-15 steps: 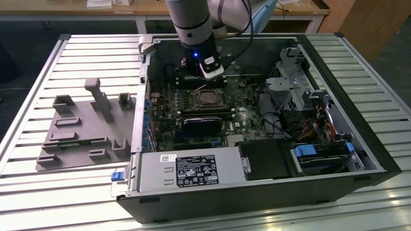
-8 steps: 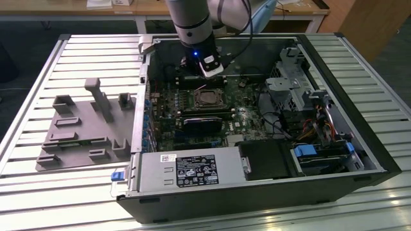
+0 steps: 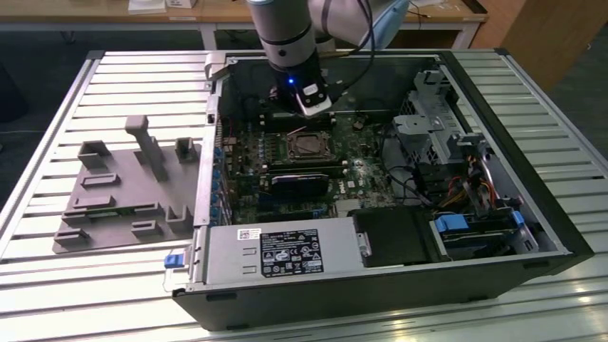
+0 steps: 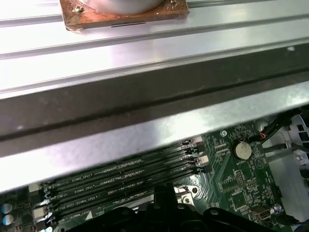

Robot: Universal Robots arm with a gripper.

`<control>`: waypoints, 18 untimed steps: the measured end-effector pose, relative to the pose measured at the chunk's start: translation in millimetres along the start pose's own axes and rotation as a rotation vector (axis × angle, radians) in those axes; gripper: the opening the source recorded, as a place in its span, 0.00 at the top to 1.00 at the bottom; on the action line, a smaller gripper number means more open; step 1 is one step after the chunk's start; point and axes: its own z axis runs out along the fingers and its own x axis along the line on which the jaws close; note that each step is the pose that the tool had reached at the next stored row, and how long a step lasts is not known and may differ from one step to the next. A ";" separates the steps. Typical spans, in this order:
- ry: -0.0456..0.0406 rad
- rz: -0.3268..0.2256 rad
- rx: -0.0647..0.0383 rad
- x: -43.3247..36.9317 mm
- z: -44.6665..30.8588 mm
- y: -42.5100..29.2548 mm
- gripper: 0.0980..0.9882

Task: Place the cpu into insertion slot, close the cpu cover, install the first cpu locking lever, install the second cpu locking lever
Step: 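Install the first cpu locking lever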

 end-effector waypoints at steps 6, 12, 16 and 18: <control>-0.0009 0.004 0.001 -0.8 3.7 3.1 1.00; -0.0021 0.009 0.002 1.0 7.6 6.1 1.00; -0.0039 0.008 0.008 1.7 9.5 6.7 1.00; -0.0045 0.008 0.010 2.1 10.6 6.9 1.00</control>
